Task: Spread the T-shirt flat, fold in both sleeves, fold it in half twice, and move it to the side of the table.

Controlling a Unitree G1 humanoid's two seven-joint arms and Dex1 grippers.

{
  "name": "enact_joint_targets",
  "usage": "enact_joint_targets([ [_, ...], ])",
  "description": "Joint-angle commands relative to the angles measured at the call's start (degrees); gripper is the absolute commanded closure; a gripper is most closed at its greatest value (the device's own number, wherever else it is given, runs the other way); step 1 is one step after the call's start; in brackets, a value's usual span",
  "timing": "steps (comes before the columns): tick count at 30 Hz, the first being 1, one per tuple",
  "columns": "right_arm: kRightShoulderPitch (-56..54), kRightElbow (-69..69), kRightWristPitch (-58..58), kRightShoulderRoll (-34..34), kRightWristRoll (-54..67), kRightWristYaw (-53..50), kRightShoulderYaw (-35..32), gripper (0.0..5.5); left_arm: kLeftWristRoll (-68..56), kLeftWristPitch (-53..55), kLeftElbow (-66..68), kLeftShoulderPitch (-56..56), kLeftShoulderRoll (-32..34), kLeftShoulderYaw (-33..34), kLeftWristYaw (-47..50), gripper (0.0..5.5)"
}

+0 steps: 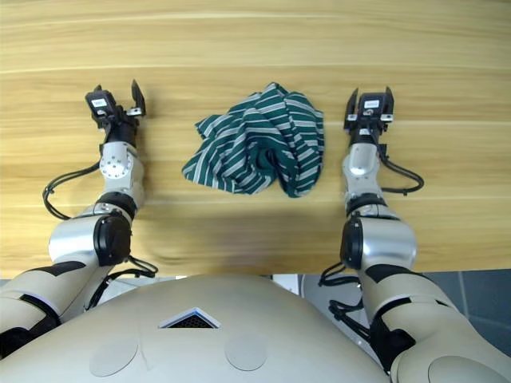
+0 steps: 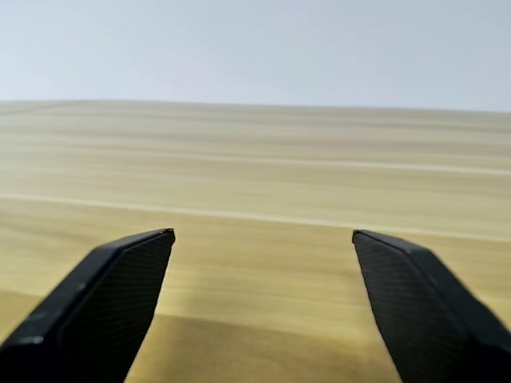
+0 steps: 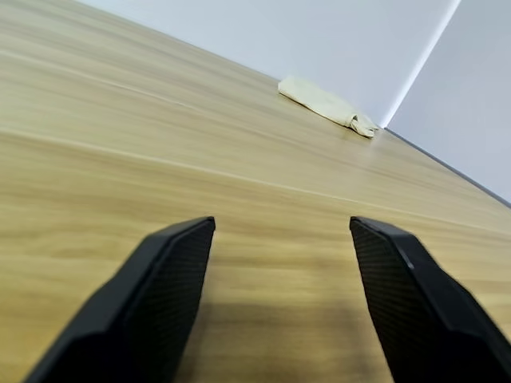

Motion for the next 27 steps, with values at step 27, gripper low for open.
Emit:
enact_joint_targets([
  [27,45.8,-64.8,-2.7,-34.5,-12.7,29.7,12.7,2.36,10.5,7.3,-76.2,39.2,24.3,-23.9,-46.6,1.33],
])
